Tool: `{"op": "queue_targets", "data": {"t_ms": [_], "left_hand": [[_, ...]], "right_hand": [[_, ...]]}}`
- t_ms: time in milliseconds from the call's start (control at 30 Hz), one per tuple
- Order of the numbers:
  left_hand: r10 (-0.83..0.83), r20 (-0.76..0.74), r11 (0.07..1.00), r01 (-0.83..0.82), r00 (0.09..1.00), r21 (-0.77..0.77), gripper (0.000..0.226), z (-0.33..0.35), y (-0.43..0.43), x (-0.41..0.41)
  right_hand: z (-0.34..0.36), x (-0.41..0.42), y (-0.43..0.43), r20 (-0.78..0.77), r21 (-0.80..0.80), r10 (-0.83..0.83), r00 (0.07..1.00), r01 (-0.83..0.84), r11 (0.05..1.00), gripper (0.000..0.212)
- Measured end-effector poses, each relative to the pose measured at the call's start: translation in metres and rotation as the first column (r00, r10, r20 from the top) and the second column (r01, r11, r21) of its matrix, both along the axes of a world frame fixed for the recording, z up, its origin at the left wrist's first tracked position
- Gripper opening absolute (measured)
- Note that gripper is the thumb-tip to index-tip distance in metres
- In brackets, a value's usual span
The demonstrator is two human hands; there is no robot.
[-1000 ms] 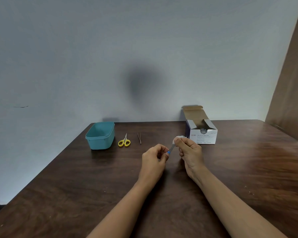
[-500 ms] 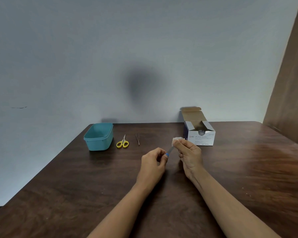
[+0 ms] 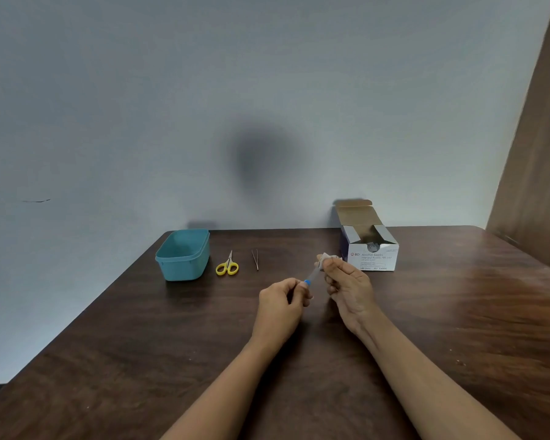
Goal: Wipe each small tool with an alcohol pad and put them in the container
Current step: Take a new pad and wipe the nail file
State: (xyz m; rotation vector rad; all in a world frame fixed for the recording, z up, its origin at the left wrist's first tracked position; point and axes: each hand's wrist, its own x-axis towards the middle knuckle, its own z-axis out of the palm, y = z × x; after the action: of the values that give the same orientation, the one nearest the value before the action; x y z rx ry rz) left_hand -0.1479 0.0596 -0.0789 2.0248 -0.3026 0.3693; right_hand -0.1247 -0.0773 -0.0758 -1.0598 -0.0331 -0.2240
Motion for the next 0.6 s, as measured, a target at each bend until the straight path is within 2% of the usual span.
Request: {"op": "queue_targets", "data": {"t_ms": [167,267,333,433,533,600], "left_hand": [[-0.175,-0.082,0.965,0.155,0.981,-0.211,0.033,0.004,0.003,-0.001],[-0.217,-0.091,0.928,0.176,0.972,-0.327,0.034,0.007,0.005,-0.002],[-0.23,-0.093,0.917,0.184,0.969,-0.355,0.033,0.008,0.006,-0.001],[-0.257,-0.108,0.918,0.208,0.96,-0.336,0.033,0.007,0.006,-0.001],[-0.267,-0.121,0.933,0.225,0.956,-0.281,0.033,0.006,0.005,-0.002],[-0.268,-0.121,0.937,0.23,0.956,-0.262,0.033,0.005,0.005,-0.002]], "right_hand": [[0.001,-0.004,-0.002,0.029,-0.118,0.135,0.99,-0.131,0.984,0.019],[0.004,-0.011,-0.002,0.082,-0.291,0.252,0.964,-0.219,0.931,0.014],[0.005,-0.013,-0.003,0.087,-0.327,0.285,0.955,-0.243,0.913,0.017],[0.006,-0.012,-0.001,0.063,-0.257,0.212,0.975,-0.19,0.948,0.02],[0.004,-0.006,-0.003,0.013,-0.04,0.1,0.995,-0.1,0.994,0.014],[0.002,-0.003,-0.005,-0.007,0.031,0.096,0.995,-0.096,0.995,0.012]]}}
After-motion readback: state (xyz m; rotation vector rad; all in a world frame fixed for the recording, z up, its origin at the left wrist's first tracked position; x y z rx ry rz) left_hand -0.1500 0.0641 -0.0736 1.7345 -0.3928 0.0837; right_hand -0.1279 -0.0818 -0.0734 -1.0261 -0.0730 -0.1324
